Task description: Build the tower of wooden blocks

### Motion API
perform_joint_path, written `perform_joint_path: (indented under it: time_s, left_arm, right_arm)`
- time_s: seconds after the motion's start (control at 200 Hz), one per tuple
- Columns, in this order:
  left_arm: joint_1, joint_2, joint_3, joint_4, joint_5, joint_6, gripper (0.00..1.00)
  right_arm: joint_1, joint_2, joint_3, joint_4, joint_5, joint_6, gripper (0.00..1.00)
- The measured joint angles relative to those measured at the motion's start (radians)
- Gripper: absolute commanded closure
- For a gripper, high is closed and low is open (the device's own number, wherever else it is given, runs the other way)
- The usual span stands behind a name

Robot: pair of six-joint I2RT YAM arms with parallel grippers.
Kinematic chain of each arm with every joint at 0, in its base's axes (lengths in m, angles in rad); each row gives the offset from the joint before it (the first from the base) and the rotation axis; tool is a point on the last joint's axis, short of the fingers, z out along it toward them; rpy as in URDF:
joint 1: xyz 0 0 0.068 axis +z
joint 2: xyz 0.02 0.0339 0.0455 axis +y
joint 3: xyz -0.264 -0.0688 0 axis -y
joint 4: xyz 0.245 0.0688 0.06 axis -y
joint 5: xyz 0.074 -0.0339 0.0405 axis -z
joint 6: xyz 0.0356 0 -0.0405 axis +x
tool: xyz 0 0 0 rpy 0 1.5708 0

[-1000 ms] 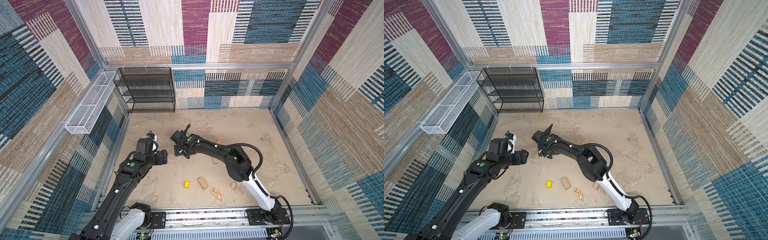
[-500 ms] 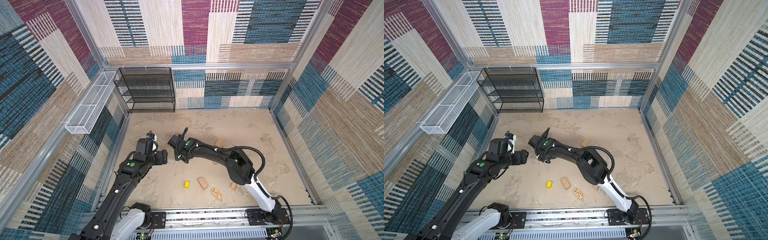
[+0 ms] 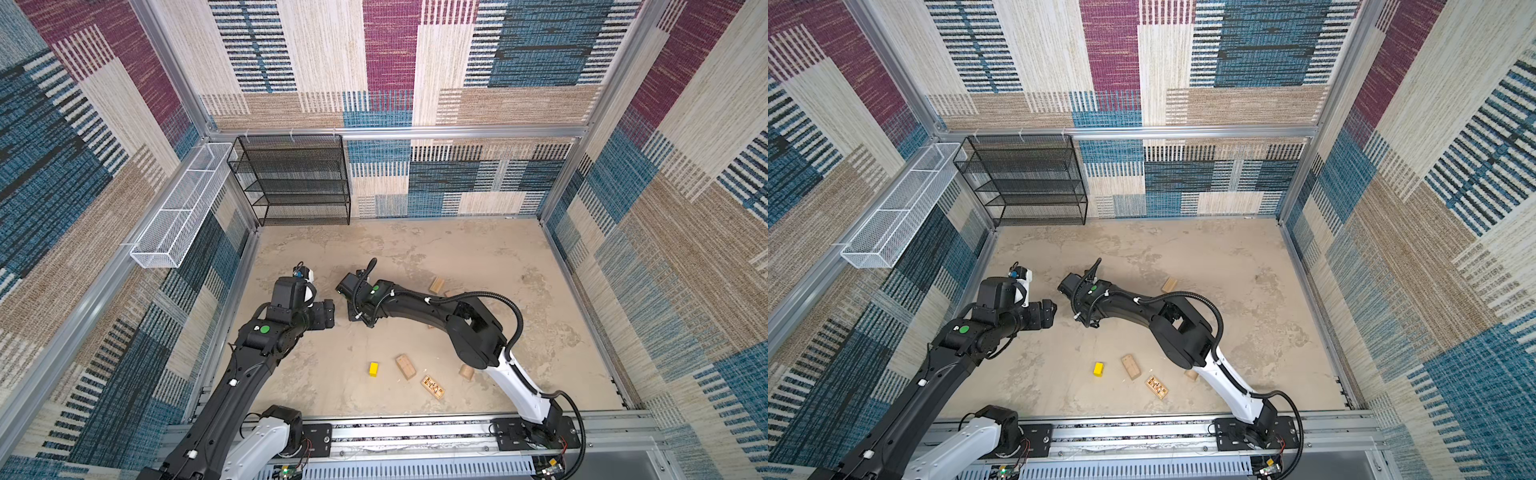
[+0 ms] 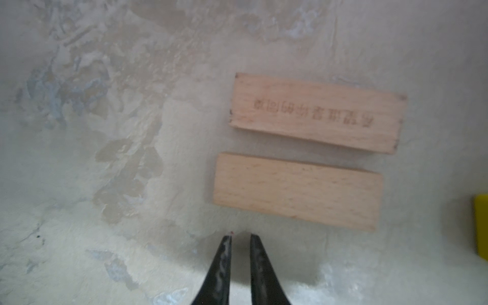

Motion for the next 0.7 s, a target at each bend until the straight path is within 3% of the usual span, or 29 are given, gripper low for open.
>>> perform_joint_path:
  time_s: [0.696]
  left_arm:
    - [0.001, -0.004, 0.000, 0.000, 0.000, 0.000, 0.13]
  right_arm:
    - [-0.032, -0.001, -0.025, 0.068, 0.001, 0.011, 0.82]
